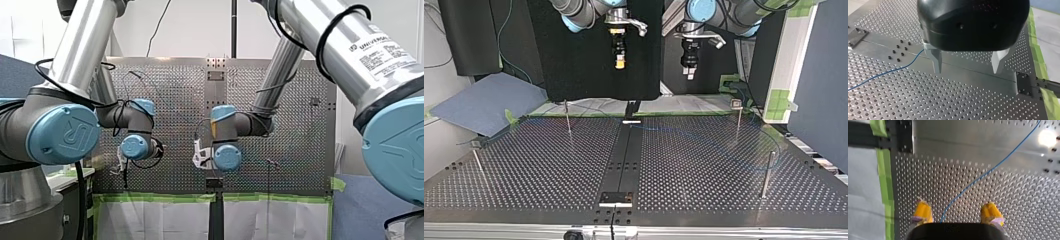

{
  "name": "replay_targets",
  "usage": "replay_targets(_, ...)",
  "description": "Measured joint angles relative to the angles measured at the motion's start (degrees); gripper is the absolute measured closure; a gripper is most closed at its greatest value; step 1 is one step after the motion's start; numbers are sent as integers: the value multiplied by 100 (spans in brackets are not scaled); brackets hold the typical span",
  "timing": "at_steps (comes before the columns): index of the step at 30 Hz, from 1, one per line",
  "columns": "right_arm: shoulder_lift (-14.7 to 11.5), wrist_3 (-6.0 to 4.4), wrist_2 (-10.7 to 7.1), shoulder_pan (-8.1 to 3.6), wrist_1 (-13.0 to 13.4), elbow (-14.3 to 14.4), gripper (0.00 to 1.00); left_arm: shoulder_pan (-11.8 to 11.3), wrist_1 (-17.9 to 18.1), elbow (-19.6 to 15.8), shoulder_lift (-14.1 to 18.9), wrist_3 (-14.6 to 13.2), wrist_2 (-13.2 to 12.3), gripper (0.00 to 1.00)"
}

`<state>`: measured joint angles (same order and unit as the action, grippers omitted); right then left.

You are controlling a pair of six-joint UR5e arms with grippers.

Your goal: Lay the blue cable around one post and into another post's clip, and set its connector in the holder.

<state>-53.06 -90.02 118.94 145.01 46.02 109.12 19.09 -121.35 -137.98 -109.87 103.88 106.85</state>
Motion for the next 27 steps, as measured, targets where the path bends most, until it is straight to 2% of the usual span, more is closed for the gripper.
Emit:
replay_targets(3,1,-46,31,131,-83,0,0,0,-25,0,1,0,-10,0)
replay_targets(6,1,-141,111,154,-216,8,0,0,-63,0,2,-10,-11,0)
replay_targets(11,1,-298,170,-8,-359,136,0,-6,-111,0,5,-46,-11,0)
replay_targets(13,1,-308,133,-89,-321,199,0,-7,-121,-1,5,-66,-11,0)
replay_targets(16,1,-258,28,-224,-214,251,0,-8,-121,-2,4,-81,-11,0)
replay_targets(23,1,14,-271,-536,67,268,0,-9,-111,0,1,-77,-57,0)
replay_targets(27,1,80,-452,-717,69,269,0,-9,-124,1,0,-57,-121,0)
